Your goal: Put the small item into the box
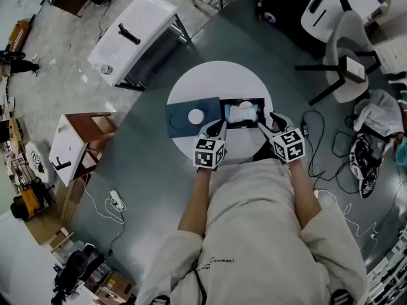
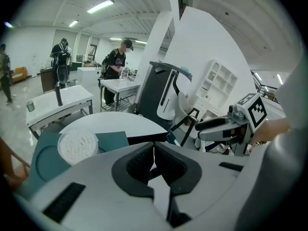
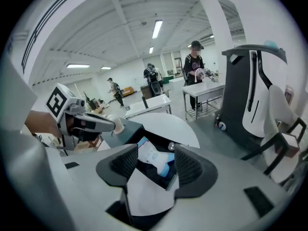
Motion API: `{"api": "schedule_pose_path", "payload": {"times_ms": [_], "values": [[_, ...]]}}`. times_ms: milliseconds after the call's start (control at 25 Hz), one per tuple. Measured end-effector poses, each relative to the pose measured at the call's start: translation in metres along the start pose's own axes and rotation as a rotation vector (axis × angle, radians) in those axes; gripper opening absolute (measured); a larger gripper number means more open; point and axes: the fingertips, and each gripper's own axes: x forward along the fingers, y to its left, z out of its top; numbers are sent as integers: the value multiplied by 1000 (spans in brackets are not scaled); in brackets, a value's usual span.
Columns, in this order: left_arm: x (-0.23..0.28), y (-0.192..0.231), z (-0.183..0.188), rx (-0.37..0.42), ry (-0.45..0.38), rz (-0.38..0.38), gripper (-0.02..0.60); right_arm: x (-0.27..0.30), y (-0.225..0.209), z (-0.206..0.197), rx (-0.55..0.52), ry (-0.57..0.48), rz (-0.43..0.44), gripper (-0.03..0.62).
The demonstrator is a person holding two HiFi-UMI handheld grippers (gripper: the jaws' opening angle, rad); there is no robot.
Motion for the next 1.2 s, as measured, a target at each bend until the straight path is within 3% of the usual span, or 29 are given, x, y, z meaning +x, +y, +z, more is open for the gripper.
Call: {"api": "schedule_pose_path", "payload": {"times_ms": [400,760,1200], "values": [[-8,-6,-20,-5,17,-33,21,-22,0,6,125,-150,-3,218],[-8,-8,-12,4,-22,-18,21,-23,3,6,128,-118,8,138],[-5,-4,-1,-5,-50,-15,21,-27,-8,13,73,-127,-45,57]]}}
